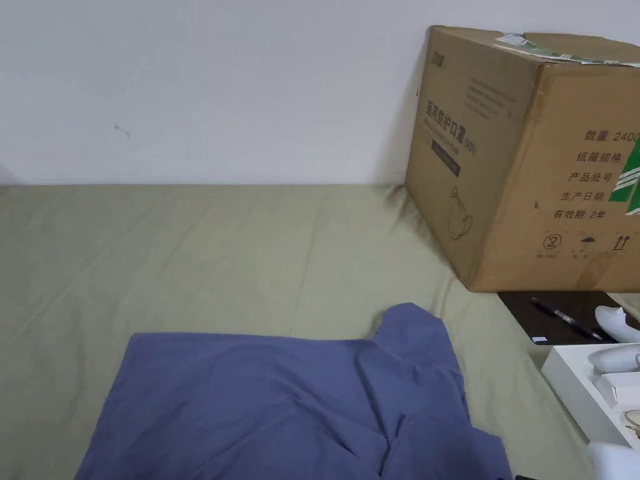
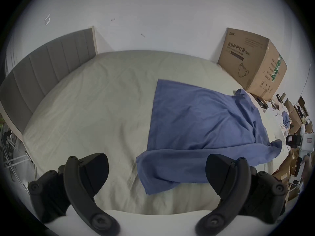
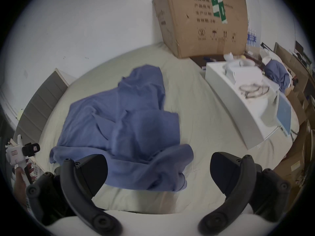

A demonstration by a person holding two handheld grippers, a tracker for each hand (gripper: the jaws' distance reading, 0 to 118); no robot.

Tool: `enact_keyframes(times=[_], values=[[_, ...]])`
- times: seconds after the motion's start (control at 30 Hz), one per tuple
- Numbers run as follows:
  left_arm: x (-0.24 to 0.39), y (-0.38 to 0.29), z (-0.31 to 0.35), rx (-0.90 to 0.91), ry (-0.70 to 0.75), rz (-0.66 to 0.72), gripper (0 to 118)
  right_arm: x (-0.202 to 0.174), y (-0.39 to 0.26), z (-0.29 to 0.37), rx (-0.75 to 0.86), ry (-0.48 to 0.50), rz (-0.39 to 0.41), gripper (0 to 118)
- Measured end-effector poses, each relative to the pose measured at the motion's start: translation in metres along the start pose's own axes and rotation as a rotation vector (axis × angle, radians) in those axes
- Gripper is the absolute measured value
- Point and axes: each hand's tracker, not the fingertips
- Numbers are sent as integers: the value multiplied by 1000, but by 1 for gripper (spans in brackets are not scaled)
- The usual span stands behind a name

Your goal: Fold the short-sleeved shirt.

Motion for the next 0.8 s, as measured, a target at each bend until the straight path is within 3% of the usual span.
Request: enact_keyframes(times=[0.17,0.2,0.23,0.27,0.3,0.33,0.37,0.43,0.57,0.73,0.8], values=[[23,-3,44,70,-53,-25,114,-37,1,59,211,35,58,117],[28,-5,51,80,-81,-30,113,-45,0,69,227,76,75,114],[33,-6,57,99,-111,-40,107,-51,-1,78,259,118,88,98],[36,-8,62,129,-126,-50,87,-58,-2,84,297,141,101,68],[41,-7,65,144,-122,-69,51,-65,-2,88,326,136,110,30],[46,-3,64,136,-97,-88,0,-70,-1,89,342,142,118,0],[51,2,66,145,-67,-99,0,-73,2,90,363,155,109,0],[53,23,66,139,-147,-91,0,-76,11,87,369,238,88,0],[50,97,42,143,-147,-61,0,-82,27,75,360,204,121,0],[27,197,-65,-88,-295,8,0,-91,40,59,379,230,155,0],[21,223,-121,-166,-272,37,12,-92,46,47,365,247,137,0]])
